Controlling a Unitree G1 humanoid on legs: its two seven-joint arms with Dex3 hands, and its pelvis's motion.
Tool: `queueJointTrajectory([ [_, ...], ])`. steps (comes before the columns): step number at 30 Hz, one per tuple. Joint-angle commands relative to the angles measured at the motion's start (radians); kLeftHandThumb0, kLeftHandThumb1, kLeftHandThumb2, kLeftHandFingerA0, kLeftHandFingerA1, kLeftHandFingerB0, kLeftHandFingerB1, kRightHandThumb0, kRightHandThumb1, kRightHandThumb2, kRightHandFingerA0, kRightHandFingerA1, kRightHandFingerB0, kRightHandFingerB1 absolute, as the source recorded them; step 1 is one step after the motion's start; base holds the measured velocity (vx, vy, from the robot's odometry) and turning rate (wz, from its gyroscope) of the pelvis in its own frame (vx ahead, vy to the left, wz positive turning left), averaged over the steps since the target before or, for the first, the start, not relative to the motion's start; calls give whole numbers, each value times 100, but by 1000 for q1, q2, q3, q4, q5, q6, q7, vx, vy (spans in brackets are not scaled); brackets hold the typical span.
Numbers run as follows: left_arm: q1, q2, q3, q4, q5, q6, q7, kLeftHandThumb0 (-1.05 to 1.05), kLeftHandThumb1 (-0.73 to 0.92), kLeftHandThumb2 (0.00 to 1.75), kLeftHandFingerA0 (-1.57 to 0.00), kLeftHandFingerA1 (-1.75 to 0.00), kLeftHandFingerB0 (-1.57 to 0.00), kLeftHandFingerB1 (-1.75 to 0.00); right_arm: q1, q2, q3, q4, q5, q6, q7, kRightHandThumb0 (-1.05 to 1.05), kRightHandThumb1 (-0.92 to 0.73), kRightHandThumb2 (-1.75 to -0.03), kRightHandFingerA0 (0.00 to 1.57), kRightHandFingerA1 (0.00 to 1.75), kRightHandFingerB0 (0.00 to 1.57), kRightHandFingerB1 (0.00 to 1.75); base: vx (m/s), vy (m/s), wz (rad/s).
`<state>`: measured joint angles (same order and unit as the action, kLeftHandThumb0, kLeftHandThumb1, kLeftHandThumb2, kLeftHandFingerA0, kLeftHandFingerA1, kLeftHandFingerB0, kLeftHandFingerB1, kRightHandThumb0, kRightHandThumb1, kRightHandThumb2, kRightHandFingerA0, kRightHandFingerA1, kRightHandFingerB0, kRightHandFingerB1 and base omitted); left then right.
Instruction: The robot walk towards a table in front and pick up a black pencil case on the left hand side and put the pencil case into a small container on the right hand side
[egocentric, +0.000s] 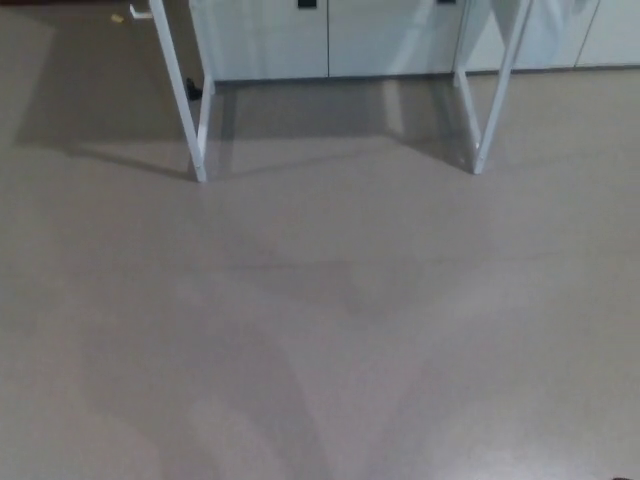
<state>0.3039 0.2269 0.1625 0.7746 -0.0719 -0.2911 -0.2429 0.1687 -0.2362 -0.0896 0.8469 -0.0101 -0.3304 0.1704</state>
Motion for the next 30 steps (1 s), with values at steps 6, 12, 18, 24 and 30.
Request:
queueJointTrajectory([
  [6,0,16,-5,6,14,-17,7,-37,67,61,-27,-31,-15,-27,-11,-14,19,18,-28,-25,-20,-46,-63,-58,47,43,31,35,203,48,10],
  [12,4,9,-1,5,8,-13,1,-37,66,61,-28,-31,-17,-28,-4,-17,27,13,-36,-30,-22,-45,-63,-58,47,42,32,35,179,-180,4],
  [18,4,13,-9,0,23,-9,10,-38,66,61,-30,-33,-17,-28,-14,-21,35,29,-37,-35,-19,-43,-63,-59,47,43,32,35,188,-207,17],
  [24,3,13,-14,-1,28,-13,16,-37,66,61,-31,-33,-18,-28,-17,-23,42,31,-41,-43,-18,-43,-64,-59,46,43,32,36,221,69,-11],
  [30,9,13,-19,-11,27,-15,17,-39,66,61,-30,-33,-18,-28,-18,-27,50,36,-50,-44,-21,-43,-64,-59,48,43,33,36,351,182,-20],
])
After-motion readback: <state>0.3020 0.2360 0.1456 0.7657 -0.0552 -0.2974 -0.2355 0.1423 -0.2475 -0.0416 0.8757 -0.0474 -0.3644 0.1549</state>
